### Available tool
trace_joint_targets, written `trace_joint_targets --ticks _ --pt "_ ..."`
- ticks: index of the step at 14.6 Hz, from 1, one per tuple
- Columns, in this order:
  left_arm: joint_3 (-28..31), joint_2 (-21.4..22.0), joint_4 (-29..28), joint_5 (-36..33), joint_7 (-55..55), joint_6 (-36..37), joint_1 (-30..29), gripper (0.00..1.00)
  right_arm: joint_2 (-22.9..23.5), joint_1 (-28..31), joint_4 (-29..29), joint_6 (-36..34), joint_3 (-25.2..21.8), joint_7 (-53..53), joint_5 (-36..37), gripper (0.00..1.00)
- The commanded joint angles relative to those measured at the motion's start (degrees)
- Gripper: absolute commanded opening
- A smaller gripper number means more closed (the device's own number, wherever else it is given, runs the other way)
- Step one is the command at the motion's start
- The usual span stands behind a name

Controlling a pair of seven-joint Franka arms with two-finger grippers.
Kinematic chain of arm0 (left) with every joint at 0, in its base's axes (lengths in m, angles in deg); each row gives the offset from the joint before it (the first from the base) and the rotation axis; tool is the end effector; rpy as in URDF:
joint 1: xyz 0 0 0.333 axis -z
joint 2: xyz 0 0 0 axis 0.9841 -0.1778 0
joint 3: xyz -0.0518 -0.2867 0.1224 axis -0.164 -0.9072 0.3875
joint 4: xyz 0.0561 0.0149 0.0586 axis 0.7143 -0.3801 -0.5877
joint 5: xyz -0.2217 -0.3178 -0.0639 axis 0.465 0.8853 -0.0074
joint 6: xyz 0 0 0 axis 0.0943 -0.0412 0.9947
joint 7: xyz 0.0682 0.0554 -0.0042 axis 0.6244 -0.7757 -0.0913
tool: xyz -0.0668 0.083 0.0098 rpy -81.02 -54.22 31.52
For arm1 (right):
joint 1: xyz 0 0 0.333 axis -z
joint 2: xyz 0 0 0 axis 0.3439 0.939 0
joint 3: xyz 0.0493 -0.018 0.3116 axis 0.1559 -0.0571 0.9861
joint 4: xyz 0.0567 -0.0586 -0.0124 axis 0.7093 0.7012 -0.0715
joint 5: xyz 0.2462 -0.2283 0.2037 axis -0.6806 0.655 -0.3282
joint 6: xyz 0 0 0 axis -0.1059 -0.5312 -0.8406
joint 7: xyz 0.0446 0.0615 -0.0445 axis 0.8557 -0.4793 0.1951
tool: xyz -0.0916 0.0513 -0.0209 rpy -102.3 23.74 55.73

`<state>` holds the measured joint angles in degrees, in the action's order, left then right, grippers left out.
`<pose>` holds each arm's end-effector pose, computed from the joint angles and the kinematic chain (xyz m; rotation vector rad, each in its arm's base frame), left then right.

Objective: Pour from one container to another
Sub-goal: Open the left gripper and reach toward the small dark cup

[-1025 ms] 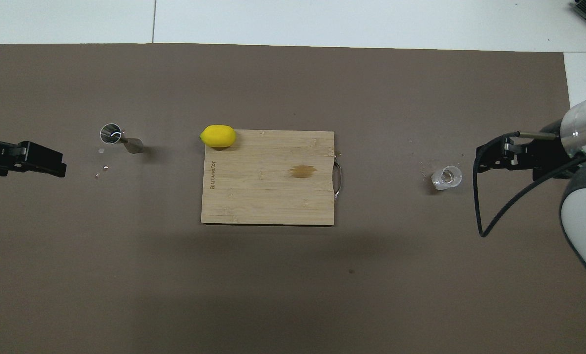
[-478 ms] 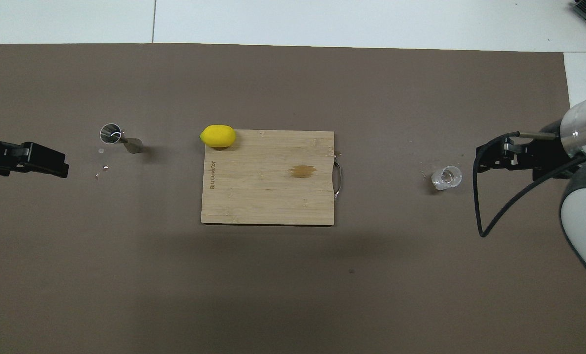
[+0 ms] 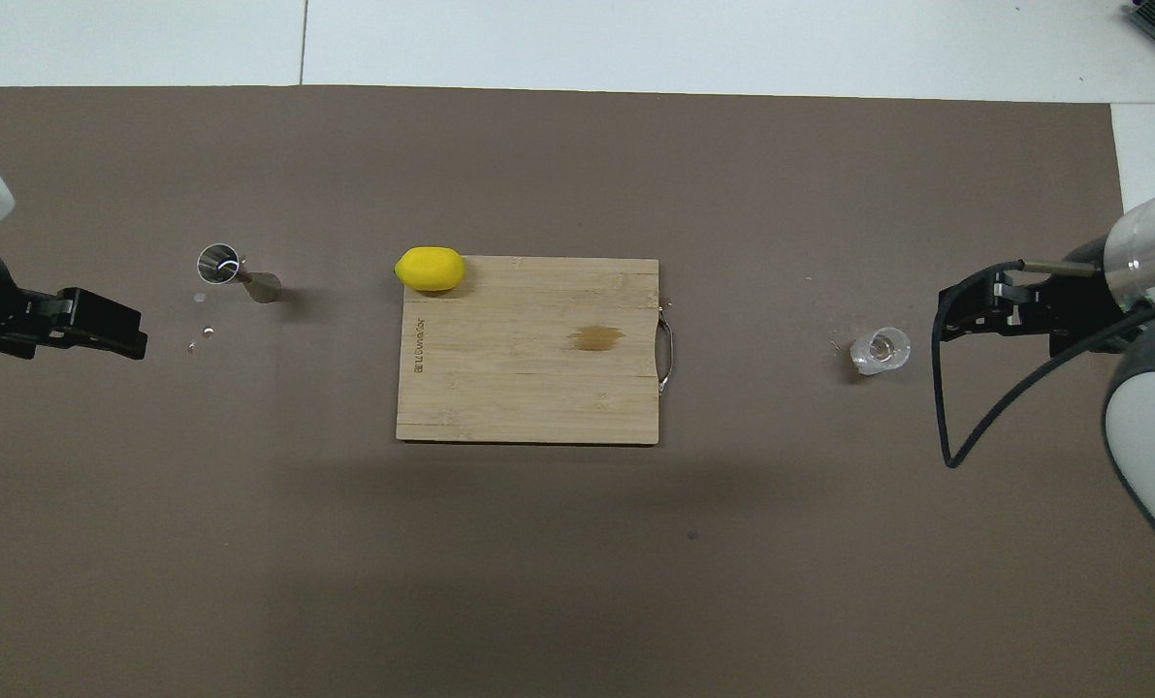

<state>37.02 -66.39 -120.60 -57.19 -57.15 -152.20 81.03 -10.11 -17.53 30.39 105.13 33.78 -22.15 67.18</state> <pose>0.5385 -0.0418 0.6055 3.0922 -0.1021 -0.1697 0.5456 0.0546 0.6072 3.1187 -0.2648 -0.0816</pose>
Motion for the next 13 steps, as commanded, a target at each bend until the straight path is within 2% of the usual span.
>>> trace_joint_targets --ticks 1,4,8,10,13 --pt "0.03 -1.76 -1.45 4.12 0.31 0.43 -4.16 1.0 -0.59 0.67 0.53 0.88 0.27 1.49 -1.2 1.0" --pt "0.91 -6.33 -1.45 6.34 5.9 1.4 -5.67 1.0 -0.59 0.67 0.62 0.79 0.27 1.58 -1.2 1.0" --pt "3.72 -10.29 -1.79 14.15 25.41 -1.14 -5.41 1.0 -0.67 0.67 0.62 0.7 0.27 1.58 -1.2 1.0" --pt "6.61 -11.87 -2.41 19.5 34.01 -1.68 -4.88 1.0 -0.67 0.76 0.7 0.79 0.27 1.58 -1.2 1.0" --pt "10.66 -12.32 -8.54 30.92 45.28 -5.8 -4.7 1.0 -0.67 0.67 0.88 0.79 0.27 1.49 -1.2 1.0"
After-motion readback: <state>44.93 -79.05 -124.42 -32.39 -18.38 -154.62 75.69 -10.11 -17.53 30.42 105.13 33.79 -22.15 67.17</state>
